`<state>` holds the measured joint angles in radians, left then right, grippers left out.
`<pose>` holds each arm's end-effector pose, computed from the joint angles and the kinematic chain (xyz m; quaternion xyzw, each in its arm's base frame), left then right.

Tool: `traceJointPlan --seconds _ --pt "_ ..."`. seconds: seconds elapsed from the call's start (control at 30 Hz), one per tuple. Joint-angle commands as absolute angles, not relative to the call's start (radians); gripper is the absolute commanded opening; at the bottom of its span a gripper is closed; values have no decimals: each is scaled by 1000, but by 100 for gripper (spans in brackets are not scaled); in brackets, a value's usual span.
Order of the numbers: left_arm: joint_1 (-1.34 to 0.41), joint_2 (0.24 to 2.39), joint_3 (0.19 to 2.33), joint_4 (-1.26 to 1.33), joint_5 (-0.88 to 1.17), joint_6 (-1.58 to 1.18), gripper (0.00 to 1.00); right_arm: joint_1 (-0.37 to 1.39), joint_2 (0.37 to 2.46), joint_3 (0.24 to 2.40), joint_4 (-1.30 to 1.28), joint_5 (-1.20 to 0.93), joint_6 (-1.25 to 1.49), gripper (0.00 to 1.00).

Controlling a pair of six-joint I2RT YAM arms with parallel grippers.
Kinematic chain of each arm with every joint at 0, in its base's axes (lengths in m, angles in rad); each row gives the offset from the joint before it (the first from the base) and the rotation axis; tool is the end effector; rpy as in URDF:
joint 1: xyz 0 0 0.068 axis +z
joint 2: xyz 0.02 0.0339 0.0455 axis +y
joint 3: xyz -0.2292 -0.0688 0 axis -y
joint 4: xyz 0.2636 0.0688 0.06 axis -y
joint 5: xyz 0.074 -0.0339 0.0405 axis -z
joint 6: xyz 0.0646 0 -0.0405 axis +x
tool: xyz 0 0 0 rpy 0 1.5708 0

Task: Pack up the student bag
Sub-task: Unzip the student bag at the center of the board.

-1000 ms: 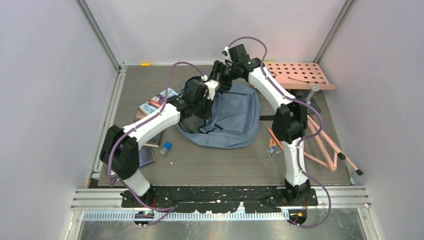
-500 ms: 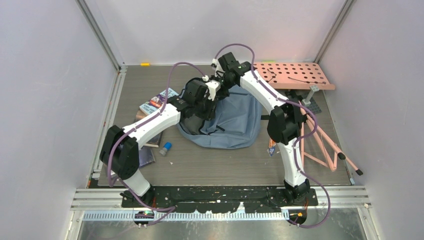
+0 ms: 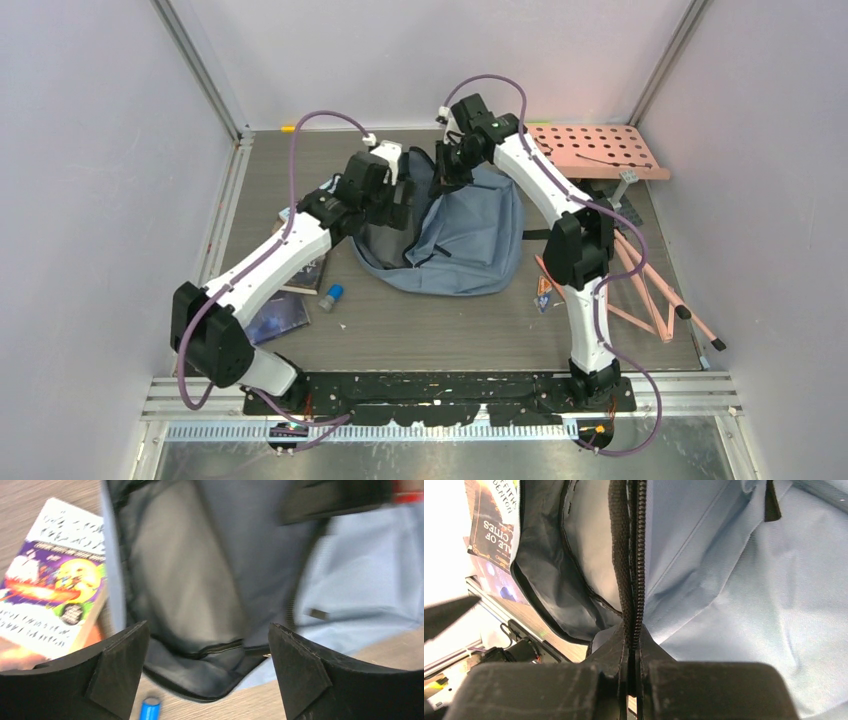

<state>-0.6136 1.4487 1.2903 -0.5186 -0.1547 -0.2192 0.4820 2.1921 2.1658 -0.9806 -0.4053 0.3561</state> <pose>0.3076 -0.2045 0.2723 0.1434 0.8882 -0.1105 0.4222 0.4222 0.2496 0.2402 -0.1151 0.9355 0.2875 0.1703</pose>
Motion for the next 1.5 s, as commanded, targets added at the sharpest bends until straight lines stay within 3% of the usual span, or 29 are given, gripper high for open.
traceJointPlan --seconds 0.0,0.27,0.37,0.43,0.57,0.63,0.8,1.03,1.2,1.3,1.47 --pt "-535 1511 1350 -664 -338 -244 92 462 2052 2140 -977 -375 292 1" --pt "-438 1659 1423 -710 -334 -294 92 460 1987 2070 -984 -351 239 1" --pt "-421 1693 1419 -683 -285 -312 84 460 1955 2058 -996 -326 231 1" --pt "-416 1712 1415 -671 -260 -322 64 458 1931 2048 -1001 -313 231 1" --pt "-403 1740 1405 -692 -288 -339 12 446 1869 2014 -1005 -295 247 1" --pt "-394 1736 1400 -706 -322 -336 0 431 1836 1984 -1007 -293 259 1" --pt "-358 1691 1362 -696 -340 -343 0 359 1760 1834 -1009 -311 249 1" --pt "-353 1642 1270 -607 -169 -348 0 289 1796 1615 -970 -286 147 2" --pt "-353 1608 1219 -550 -108 -378 0 288 1859 1601 -893 -222 131 16" --pt "-353 1597 1205 -527 -73 -379 0 288 1874 1609 -873 -156 132 30" --pt "-353 1595 1215 -525 -59 -370 0 288 1860 1607 -897 -56 112 39"
